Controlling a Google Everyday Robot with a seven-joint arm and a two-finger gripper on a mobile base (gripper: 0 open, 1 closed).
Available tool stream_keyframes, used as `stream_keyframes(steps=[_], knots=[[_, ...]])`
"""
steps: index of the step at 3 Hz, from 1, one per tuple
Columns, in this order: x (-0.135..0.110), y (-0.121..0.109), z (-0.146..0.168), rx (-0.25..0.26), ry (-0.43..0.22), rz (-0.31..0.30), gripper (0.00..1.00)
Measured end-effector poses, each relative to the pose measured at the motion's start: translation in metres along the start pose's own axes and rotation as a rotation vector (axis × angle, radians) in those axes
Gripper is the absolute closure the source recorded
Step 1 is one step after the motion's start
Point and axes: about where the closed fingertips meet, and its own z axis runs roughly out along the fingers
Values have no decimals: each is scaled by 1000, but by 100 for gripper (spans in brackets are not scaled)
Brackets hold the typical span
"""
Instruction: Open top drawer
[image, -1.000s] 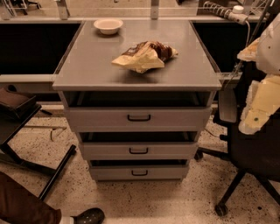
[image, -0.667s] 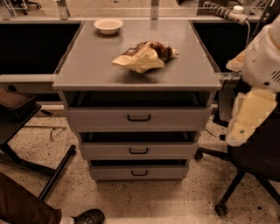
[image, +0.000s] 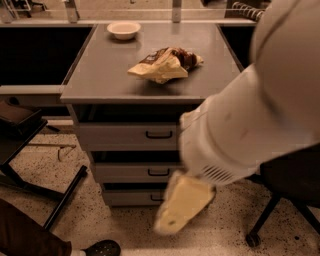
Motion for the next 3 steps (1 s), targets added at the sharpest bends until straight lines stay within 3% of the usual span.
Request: stream_keyframes(steps=[1, 2, 3], knots=[[-39, 56, 88, -107, -43, -31, 0], [-66, 78, 218, -202, -68, -48, 0], [-66, 78, 218, -201, -68, -48, 0]])
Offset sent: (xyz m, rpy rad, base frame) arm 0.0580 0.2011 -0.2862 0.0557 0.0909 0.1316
